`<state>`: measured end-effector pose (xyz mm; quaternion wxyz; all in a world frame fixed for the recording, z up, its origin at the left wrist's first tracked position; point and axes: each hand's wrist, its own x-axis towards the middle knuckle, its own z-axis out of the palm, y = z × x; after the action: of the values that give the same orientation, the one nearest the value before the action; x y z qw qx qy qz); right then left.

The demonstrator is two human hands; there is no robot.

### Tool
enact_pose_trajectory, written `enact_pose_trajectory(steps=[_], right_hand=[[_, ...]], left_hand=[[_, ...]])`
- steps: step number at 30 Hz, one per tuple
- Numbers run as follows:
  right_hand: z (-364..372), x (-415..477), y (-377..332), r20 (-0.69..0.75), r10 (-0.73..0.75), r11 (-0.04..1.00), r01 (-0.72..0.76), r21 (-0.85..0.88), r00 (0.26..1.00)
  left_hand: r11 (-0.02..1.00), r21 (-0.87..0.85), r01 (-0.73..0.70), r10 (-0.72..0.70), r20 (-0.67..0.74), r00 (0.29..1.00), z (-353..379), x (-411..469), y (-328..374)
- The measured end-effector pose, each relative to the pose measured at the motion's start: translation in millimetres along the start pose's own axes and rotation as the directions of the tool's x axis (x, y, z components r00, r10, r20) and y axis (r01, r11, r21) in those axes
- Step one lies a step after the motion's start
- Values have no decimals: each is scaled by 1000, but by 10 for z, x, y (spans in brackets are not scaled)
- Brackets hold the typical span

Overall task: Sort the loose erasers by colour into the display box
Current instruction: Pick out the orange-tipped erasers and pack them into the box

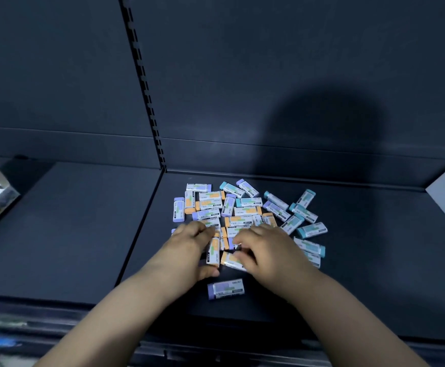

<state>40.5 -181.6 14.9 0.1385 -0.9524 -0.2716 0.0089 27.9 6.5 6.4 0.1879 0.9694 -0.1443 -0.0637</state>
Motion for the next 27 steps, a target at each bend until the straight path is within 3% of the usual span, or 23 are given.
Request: enact_pose_trajectory(steps=[5, 10, 14, 20, 23, 27], right_hand=[[26, 50, -101, 114, -46, 994, 56, -89, 992], [-80, -19, -53, 17, 141, 938, -139, 316, 990], [-7, 90, -15, -85, 306, 906, -263, 331, 948], [-66, 67, 201, 70, 133, 963, -146, 229, 989], [-150, 98, 287, 259, 46, 989, -80, 121, 965], [-209, 199, 236, 315, -68, 998, 65, 22, 947]], left_hand=[[999, -20, 26, -26, 4, 1000, -13, 16, 38], [996, -71, 55, -61, -79, 995, -64, 6, 36], [996, -84, 39, -41, -26, 999, -29, 65, 108], [999, -38, 17, -15, 55, 998, -46, 112, 122], [999, -36, 12, -9, 72, 997, -49, 142, 147], [1000, -27, 11, -9, 73, 997, -40, 160, 195]])
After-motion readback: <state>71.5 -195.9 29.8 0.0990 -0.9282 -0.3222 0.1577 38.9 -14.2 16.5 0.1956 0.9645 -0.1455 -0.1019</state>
